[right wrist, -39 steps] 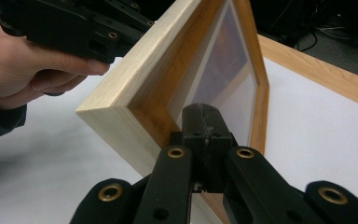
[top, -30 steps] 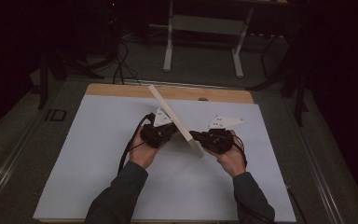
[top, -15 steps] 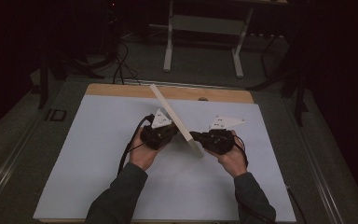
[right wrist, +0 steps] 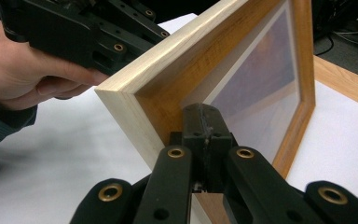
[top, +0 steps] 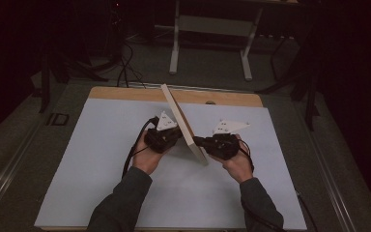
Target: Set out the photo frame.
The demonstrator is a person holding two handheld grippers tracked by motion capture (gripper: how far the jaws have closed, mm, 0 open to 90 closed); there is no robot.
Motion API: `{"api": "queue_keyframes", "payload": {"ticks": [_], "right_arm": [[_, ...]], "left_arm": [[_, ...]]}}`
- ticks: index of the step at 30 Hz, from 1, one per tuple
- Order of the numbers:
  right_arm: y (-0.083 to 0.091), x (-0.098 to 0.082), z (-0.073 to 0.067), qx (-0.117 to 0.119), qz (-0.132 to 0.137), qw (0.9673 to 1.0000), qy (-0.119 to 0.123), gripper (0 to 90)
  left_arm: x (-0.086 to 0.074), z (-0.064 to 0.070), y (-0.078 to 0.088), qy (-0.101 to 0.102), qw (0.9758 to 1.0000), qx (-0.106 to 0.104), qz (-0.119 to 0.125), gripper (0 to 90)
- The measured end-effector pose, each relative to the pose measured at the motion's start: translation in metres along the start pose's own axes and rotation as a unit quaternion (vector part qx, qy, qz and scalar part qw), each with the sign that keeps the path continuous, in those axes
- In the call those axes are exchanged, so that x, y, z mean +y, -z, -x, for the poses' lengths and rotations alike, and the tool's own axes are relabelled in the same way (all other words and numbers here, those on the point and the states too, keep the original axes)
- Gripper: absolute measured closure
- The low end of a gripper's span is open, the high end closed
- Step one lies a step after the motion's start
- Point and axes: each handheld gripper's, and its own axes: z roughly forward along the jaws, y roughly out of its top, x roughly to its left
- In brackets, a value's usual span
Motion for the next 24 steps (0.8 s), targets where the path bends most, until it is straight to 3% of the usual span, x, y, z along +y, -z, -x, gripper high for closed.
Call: {"api": "queue_keyframes", "payload": {"ticks": [12, 24], "right_arm": [[-0.01, 0.005, -0.003, 0.001, -0.003, 1.0, 0.001, 90.0], [-0.019, 0.01, -0.005, -0.007, -0.005, 1.0, -0.001, 90.0]], "left_arm": [[-0.003, -0.012, 0.001, 0.013, 0.9996, -0.025, 0.006, 90.0], [-0.005, -0.016, 0.005, 0.013, 0.9994, -0.03, 0.012, 90.0]]}}
